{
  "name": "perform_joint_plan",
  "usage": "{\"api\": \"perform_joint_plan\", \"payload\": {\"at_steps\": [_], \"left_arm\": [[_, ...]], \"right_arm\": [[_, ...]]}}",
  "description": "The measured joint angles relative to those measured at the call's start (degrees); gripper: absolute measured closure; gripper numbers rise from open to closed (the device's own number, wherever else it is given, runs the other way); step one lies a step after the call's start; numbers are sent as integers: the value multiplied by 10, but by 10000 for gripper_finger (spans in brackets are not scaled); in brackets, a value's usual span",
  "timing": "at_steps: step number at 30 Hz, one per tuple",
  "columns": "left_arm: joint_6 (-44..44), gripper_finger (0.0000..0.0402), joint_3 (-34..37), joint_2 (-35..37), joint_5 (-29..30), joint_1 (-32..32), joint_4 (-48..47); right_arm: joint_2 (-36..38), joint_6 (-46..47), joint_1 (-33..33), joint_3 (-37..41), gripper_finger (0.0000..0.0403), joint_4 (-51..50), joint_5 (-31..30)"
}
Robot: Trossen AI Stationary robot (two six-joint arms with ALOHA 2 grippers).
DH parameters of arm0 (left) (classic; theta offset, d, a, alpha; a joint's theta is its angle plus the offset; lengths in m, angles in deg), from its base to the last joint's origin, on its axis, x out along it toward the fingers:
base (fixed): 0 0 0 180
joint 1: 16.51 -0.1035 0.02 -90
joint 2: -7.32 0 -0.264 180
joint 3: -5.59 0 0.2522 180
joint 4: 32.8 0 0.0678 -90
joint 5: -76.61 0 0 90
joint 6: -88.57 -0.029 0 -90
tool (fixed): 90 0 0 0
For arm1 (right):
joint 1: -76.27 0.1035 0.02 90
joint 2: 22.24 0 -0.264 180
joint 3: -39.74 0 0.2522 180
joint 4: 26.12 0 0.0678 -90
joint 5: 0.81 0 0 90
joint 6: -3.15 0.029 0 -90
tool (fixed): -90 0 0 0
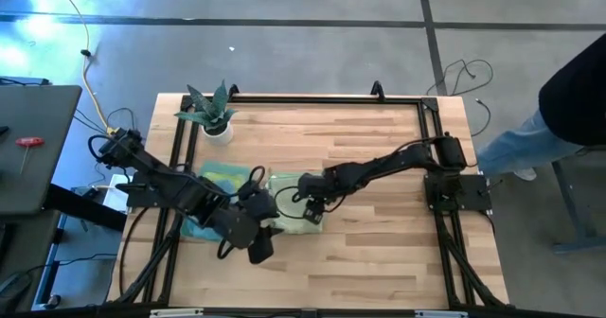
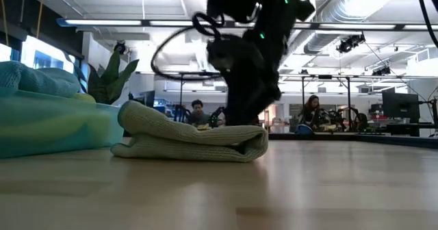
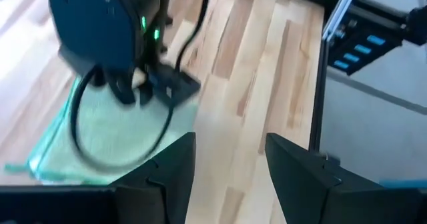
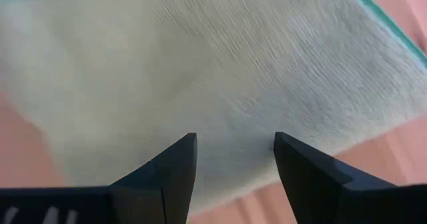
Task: Fold microfiber towels
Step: Put the green microfiber towel into the green bin
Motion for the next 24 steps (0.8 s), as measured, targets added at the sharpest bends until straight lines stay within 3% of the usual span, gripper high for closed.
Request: {"api": "perform_joint_plan", "payload": {"at_steps": [10, 15, 20, 24], "left_arm": [[137, 229, 0, 0, 33, 44, -73], [274, 229, 34, 0, 65, 49, -102], [365, 229, 111, 0, 58, 41, -63], [381, 229, 179, 0, 43, 17, 55]], "right_arm": [[6, -71, -40, 89, 210, 17, 12], [17, -55, -43, 118, 210, -26, 15], [73, -53, -37, 145, 210, -58, 12], [156, -41, -36, 155, 210, -88, 9]]}}
